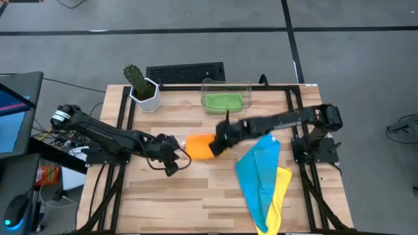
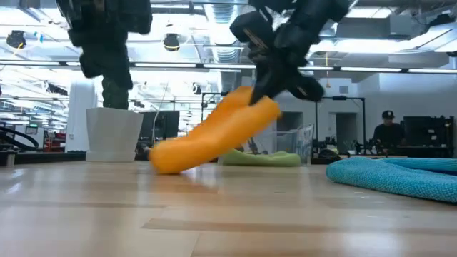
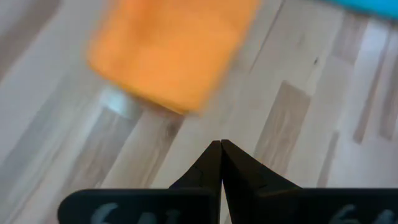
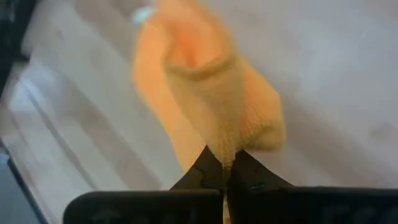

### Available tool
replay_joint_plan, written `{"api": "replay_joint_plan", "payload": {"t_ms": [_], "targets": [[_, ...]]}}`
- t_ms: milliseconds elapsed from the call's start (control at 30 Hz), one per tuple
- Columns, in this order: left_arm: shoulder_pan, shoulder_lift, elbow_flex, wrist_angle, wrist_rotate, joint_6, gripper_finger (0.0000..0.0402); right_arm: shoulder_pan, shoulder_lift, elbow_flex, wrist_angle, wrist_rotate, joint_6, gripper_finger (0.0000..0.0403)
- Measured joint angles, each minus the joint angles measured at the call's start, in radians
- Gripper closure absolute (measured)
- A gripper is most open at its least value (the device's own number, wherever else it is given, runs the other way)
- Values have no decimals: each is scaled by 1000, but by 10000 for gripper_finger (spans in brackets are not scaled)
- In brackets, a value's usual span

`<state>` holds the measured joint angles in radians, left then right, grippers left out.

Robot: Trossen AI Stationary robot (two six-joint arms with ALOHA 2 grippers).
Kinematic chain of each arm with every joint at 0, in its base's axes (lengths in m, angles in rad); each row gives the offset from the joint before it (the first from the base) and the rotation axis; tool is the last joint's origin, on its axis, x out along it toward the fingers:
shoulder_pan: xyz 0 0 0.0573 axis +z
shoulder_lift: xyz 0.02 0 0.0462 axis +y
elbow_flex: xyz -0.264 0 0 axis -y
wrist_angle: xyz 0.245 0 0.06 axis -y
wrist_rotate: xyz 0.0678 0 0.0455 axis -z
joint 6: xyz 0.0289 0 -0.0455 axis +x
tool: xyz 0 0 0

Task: Fold microfiber towels
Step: Put the orange towel into the transparent bin

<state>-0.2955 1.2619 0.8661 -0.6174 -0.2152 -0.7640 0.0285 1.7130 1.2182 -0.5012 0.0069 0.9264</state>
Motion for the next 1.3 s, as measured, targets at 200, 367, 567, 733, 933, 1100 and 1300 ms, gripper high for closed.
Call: {"api": "replay_joint_plan", "payload": {"t_ms": [200, 367, 567, 733, 933, 1100, 1300], "targets": [[-42, -48, 2, -7, -87, -48, 401, -222, 10, 187, -128, -54, -249, 386], [-60, -49, -5, -20, -91, -71, 401, -392, 10, 334, -192, -129, -342, 386], [-82, -49, -34, -20, -94, -120, 401, -524, 10, 502, -274, -181, -426, 386], [-95, -49, -53, -30, -118, -157, 401, -585, 10, 522, -287, -202, -442, 386], [-97, -49, -53, -27, -150, -157, 401, -621, 10, 522, -309, -219, -465, 386], [-97, -49, -53, -26, -151, -166, 401, -622, 10, 514, -313, -219, -472, 386], [-97, -49, -53, -25, -137, -168, 401, -625, 10, 463, -354, -217, -492, 386]]}}
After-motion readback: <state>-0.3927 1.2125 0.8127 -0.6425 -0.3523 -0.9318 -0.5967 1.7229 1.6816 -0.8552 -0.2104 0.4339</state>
